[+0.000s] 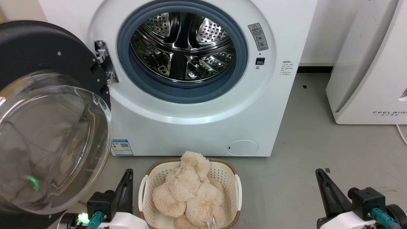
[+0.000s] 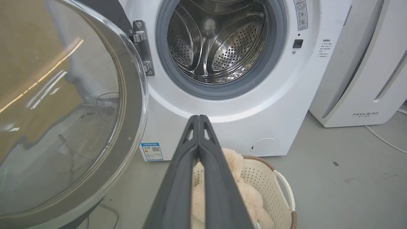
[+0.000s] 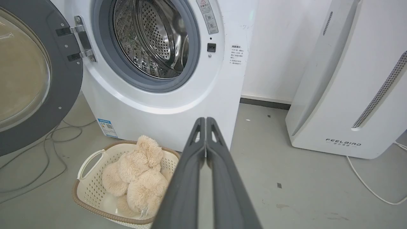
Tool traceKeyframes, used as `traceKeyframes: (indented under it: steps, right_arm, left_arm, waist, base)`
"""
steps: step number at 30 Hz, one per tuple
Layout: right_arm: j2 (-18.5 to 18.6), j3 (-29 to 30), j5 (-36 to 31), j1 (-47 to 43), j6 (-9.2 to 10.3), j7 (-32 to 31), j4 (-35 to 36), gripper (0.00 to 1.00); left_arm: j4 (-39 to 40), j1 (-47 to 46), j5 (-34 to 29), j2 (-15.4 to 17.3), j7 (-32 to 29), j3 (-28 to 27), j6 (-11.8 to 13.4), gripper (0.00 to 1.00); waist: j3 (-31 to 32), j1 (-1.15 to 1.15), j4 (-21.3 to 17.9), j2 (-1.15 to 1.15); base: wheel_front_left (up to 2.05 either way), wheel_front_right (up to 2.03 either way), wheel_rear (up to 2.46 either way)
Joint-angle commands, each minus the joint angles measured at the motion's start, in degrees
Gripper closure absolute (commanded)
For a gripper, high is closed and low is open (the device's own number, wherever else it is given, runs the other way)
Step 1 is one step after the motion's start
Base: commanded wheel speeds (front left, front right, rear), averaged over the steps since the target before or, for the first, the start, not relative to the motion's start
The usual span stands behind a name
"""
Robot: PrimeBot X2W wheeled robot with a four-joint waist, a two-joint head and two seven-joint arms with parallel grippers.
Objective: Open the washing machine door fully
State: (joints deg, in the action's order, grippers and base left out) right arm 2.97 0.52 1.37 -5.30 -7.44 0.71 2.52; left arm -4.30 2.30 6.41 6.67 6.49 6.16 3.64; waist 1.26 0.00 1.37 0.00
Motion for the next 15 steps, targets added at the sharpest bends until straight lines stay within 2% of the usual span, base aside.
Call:
traceKeyframes:
  steps: [1, 15]
  right_arm:
    - [-0.1, -0.1, -0.5, 1.0, -0.03, -0.1, -0.2, 1.00]
    - [-0.1, -0.2, -0.7, 2.1, -0.03, -0.2, -0.8, 1.00]
  left_arm:
    - [0.4, -0.8, -0.7, -0.2, -0.3, -0.5, -0.5, 1.00]
    - [1.5, -1.2, -2.2, -1.1, -2.0, -2.0, -1.3, 1.00]
  waist:
    - [0.0, 0.00, 0.0, 0.00]
    - [-0.4, 0.00, -0.4, 0.00]
  base:
    - [0.00, 0.00, 0.00]
    - [0.00, 0.00, 0.00]
